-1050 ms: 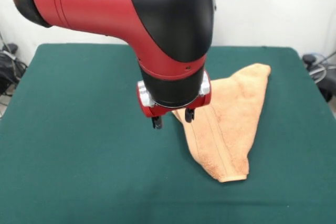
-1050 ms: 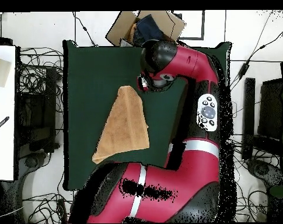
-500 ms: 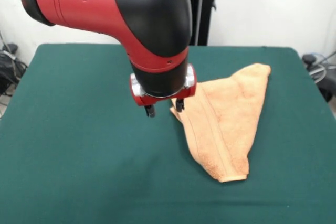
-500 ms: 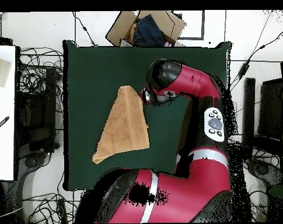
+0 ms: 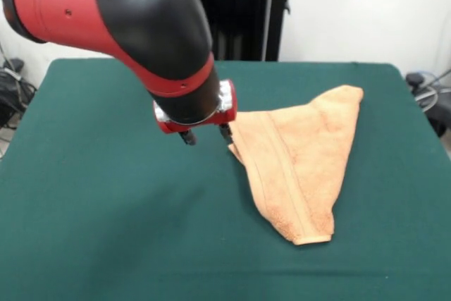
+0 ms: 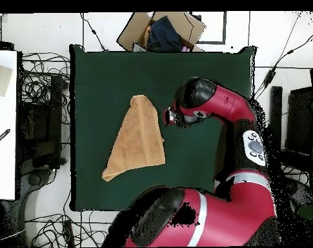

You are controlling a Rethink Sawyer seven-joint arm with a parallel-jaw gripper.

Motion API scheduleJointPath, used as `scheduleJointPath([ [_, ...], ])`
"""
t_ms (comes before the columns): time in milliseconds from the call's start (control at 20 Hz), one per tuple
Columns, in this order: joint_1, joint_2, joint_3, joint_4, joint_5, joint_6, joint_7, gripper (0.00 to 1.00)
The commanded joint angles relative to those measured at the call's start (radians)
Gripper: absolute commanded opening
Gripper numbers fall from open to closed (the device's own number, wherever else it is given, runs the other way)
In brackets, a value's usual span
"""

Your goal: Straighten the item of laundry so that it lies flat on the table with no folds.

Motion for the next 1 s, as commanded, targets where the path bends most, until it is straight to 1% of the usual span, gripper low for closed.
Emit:
scheduleJointPath([
  [50, -0.055, -0.011, 0.171, 0.188, 0.037, -0.034, -0.092, 1.00],
  [150, -0.076, -0.003, 0.199, 0.202, 0.047, -0.033, -0.091, 1.00],
  [600, -0.187, 0.016, 0.342, 0.333, 0.108, -0.090, -0.085, 1.00],
  [850, -0.221, 0.033, 0.388, 0.347, 0.099, -0.113, -0.073, 1.00],
  [1000, -0.238, 0.051, 0.408, 0.341, 0.093, -0.101, -0.065, 1.00],
])
